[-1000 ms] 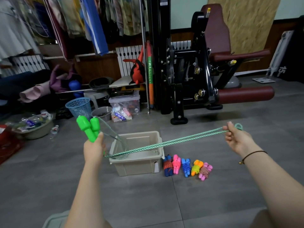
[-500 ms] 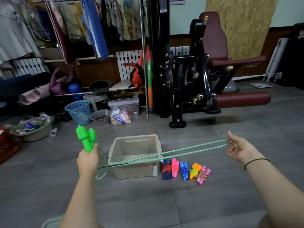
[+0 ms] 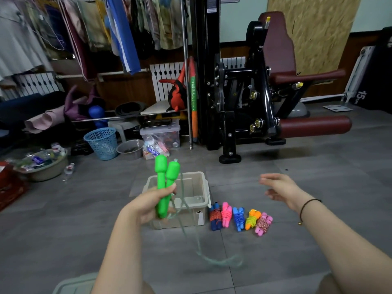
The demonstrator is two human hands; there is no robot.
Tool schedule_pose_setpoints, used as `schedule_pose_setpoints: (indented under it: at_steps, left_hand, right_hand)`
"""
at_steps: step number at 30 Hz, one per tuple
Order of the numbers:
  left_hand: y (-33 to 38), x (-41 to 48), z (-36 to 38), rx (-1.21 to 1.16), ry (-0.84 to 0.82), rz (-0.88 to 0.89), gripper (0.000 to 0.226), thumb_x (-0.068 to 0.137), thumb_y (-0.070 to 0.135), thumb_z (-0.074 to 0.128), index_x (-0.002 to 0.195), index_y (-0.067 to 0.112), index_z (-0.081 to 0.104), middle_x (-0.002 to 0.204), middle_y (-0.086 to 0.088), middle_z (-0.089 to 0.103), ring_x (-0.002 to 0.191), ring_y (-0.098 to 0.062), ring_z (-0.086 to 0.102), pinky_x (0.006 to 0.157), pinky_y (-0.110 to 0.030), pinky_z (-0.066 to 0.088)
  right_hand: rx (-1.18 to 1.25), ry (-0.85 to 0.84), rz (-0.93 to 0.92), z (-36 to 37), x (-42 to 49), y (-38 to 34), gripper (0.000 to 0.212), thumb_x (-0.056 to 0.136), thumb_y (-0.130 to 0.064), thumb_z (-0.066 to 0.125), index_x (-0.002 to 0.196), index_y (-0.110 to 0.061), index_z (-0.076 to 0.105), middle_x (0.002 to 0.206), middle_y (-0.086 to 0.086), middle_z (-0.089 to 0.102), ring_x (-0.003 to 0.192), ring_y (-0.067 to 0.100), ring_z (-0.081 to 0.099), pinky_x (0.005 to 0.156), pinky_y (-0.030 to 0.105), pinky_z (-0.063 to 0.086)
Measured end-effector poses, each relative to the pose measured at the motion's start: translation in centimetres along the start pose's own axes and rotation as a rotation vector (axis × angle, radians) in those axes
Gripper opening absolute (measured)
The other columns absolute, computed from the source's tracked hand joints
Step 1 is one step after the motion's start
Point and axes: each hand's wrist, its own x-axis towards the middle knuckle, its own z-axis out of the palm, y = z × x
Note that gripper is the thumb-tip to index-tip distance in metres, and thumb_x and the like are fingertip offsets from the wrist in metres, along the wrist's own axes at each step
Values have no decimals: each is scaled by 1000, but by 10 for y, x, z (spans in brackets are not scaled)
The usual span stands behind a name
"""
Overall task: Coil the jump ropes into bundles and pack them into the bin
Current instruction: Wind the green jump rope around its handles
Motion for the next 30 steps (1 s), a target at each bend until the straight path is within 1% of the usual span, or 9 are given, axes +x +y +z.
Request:
schedule_pose_setpoints:
  at_steps: [3,6,11,13,16,19,23,26,30]
  left_hand:
    - [8,-5,19,84,-216,-146,27,80,37,63,96,16,56,112,-12,57,97,-42,65,53,-55,55]
    - [18,-5,39,115,-355,-168,27,83,39,59,99,17,55,125,-18,60,95,-40,67,54,-47,58]
    - [25,-7,64,132,-451,-75,32,81,37,59,105,18,52,88,-11,71,64,-16,64,50,-31,56]
    - [27,-7,65,45,-455,-21,30,83,34,61,106,16,53,77,-9,67,61,-15,64,50,-33,57]
    - [27,-9,63,-61,-492,35,29,84,32,61,106,14,56,73,-12,64,61,-20,65,52,-41,58]
    - [26,-11,64,-120,-481,83,25,84,28,61,101,10,57,70,-13,64,58,-23,66,58,-42,59]
    - [25,-2,65,-230,-200,161,15,87,21,59,91,7,59,65,-10,65,50,-17,62,46,-25,52]
    - [19,10,57,-42,-36,165,10,90,17,61,87,7,59,63,-10,67,46,-15,58,43,-21,46]
    - [8,20,49,515,5,99,10,90,15,62,86,6,59,61,-6,64,40,-12,54,40,-21,42]
  right_hand:
    - [-113,-194,-203,29,-15,-19,29,92,-7,53,114,-24,60,119,-4,65,83,11,59,68,23,45]
    - [-128,-363,-346,58,-27,-30,53,89,6,47,129,-29,51,129,-11,56,109,9,55,81,19,46]
    - [87,-463,-413,95,-33,-40,67,82,19,34,134,-20,47,130,-2,54,119,12,50,103,27,38]
    - [213,-470,-397,96,-31,-42,56,88,12,37,126,-26,53,121,0,60,107,12,54,96,29,40]
    - [267,-503,-375,93,-30,-42,30,97,-10,44,119,-26,57,102,-7,68,93,3,62,86,20,44]
    - [62,-541,-421,94,-28,-37,23,98,-17,45,114,-13,60,111,8,68,107,19,62,102,33,44]
    - [-321,-594,-464,101,-41,-31,20,100,-11,42,95,-4,59,84,4,62,81,14,57,84,32,49]
    - [-500,-707,-411,109,-54,-32,27,102,-18,36,78,-18,49,70,4,61,68,21,58,71,32,48]
    - [-892,-681,-502,111,-56,-29,32,99,-32,44,68,-24,47,60,-3,57,51,11,56,54,21,44]
